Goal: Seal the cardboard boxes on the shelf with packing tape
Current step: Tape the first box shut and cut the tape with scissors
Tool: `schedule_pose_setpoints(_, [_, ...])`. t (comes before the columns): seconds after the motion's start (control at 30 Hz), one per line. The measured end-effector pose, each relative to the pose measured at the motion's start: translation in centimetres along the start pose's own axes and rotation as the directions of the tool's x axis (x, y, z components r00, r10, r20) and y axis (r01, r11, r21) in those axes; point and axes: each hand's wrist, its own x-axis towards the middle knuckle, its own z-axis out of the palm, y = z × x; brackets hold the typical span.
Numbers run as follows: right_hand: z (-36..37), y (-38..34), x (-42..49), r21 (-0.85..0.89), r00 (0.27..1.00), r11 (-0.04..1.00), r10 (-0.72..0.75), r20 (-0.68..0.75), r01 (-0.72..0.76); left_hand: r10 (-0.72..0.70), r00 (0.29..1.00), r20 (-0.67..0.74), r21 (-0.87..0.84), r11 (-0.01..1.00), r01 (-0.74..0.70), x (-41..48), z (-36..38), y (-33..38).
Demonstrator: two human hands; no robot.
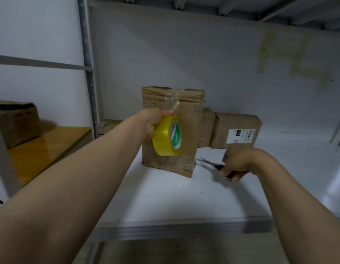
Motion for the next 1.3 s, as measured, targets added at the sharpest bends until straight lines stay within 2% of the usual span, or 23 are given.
schedule_pose_setpoints(0.13, [2.9,0.6,0.4,-0.003,0.987,1.0,0.019,0.16,-0.019,0.001,1.0,-0.006,0.035,0.999,-0.001,-0.1,-0.1,0.0])
schedule_pose_setpoints(0.2, [4.2,0.4,0.7,-0.104,0.991,0.994,0.033,0.126,-0.019,-0.002,1.0,-0.007,0.044,0.999,0.002,-0.2,-0.1,0.0])
schedule_pose_setpoints(0.23, [4.6,0.2,0.9,-0.234,0.995,0.972,0.028,0.092,-0.005,-0.001,1.0,-0.007,0.046,0.999,0.001,-0.3,-0.1,0.0])
schedule_pose_setpoints(0.33, [4.8,-0.6,1.0,-0.528,0.998,0.849,0.038,0.059,-0.001,0.014,1.0,-0.014,0.04,0.999,-0.014,-0.2,-0.2,0.0])
schedule_pose_setpoints(0.47, [4.1,-1.3,0.6,-0.648,0.991,0.761,0.09,0.096,-0.006,0.01,1.0,-0.01,0.042,0.999,-0.009,-0.2,-0.2,0.0])
schedule_pose_setpoints(0.63, [0.7,-1.8,-3.5,-0.703,0.999,0.71,-0.024,0.03,0.038,-0.002,1.0,-0.003,0.055,0.998,0.002,0.1,-0.2,0.2])
schedule_pose_setpoints(0.73, [-2.3,-1.6,-7.5,-0.612,0.986,0.779,-0.167,0.009,0.138,0.004,1.0,0.01,0.077,0.997,-0.005,0.4,-0.4,0.3])
schedule_pose_setpoints(0.8, [-4.1,-1.6,-9.9,-0.489,0.954,0.832,-0.3,0.001,0.262,0.009,1.0,0.024,0.09,0.996,-0.012,0.6,-0.6,0.4])
schedule_pose_setpoints(0.87, [-5.1,-2.0,-11.2,-0.19,0.873,0.859,-0.487,-0.023,0.475,0.002,0.999,0.046,0.11,0.994,-0.007,0.7,-0.9,0.5])
schedule_pose_setpoints(0.93, [-5.3,-2.9,-11.3,0.147,0.784,0.772,-0.619,-0.048,0.618,-0.003,0.998,0.064,0.137,0.991,-0.006,0.8,-1.3,0.6])
schedule_pose_setpoints(1.0, [-5.1,-3.8,-10.1,0.316,0.745,0.692,-0.663,-0.076,0.649,-0.012,0.998,0.069,0.148,0.989,0.002,1.1,-1.8,0.6])
schedule_pose_setpoints(1.13, [-5.0,-4.1,-7.0,0.358,0.772,0.696,-0.621,-0.135,0.623,0.002,0.994,0.105,0.124,0.992,-0.015,1.5,-2.2,0.5])
schedule_pose_setpoints(1.23, [-5.0,-4.2,-5.4,0.294,0.815,0.767,-0.574,-0.081,0.57,0.005,0.991,0.134,0.094,0.995,-0.017,1.8,-2.5,0.4])
schedule_pose_setpoints(1.3, [-5.0,-4.5,-5.0,0.271,0.815,0.781,-0.579,-0.026,0.563,0.003,0.99,0.14,0.082,0.997,-0.015,1.9,-2.7,0.4])
